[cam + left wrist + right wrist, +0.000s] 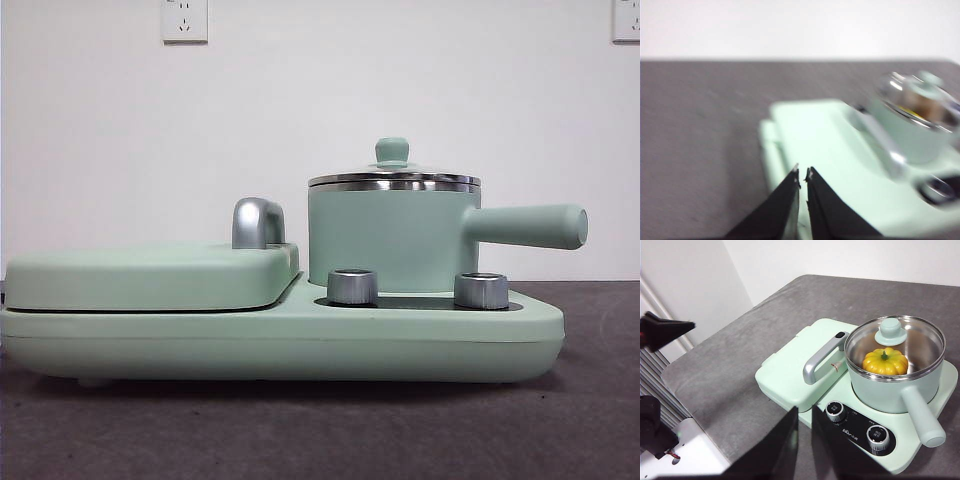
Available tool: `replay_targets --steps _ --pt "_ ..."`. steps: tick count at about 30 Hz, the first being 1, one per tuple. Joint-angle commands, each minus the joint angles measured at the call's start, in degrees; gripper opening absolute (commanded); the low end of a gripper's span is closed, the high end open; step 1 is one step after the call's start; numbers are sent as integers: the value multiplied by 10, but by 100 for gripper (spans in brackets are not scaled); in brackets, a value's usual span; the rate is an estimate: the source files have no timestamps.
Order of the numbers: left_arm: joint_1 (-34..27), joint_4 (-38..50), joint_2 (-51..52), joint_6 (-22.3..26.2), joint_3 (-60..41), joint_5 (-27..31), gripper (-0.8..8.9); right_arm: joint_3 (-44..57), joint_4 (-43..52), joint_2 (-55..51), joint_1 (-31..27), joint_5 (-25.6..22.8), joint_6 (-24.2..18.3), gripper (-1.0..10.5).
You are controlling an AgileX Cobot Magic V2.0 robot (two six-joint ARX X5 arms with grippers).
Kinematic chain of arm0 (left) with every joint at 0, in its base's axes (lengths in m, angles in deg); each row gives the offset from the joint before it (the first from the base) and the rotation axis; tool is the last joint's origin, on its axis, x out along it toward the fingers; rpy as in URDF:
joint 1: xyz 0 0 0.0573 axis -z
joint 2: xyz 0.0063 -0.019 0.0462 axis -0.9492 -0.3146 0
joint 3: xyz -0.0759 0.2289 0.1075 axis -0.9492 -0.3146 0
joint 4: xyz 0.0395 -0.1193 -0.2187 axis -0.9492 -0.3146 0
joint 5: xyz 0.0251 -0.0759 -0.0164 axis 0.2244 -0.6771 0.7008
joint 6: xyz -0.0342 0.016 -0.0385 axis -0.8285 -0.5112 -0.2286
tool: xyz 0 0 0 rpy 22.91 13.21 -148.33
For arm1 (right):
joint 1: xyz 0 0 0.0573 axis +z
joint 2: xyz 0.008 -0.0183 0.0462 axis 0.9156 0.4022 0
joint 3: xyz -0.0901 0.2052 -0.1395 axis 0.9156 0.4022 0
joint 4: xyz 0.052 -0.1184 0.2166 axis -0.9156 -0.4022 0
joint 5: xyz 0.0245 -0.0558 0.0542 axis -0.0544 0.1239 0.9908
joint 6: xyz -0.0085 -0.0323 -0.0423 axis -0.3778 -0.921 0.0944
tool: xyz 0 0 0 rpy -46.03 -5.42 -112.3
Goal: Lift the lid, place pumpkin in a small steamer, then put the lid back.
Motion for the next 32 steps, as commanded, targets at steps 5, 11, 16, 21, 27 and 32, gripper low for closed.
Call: replay_targets --steps 5,11,16,21,27,32 --pt "-89 189 81 21 -193 0 27 -5 6 1 3 -2 -2 39" --pt "-125 206 119 21 -282 0 27 -5 6 1 3 -2 -2 39" --pt "-142 223 119 23 -315 0 27 -5 6 1 3 -2 -2 39" --pt "-148 228 119 36 -329 4 27 -5 6 1 3 -2 -2 39" --pt "-148 229 119 74 -329 4 27 -5 6 1 3 -2 -2 39" --pt "-148 229 119 74 -329 4 27 -5 6 1 3 -2 -2 39"
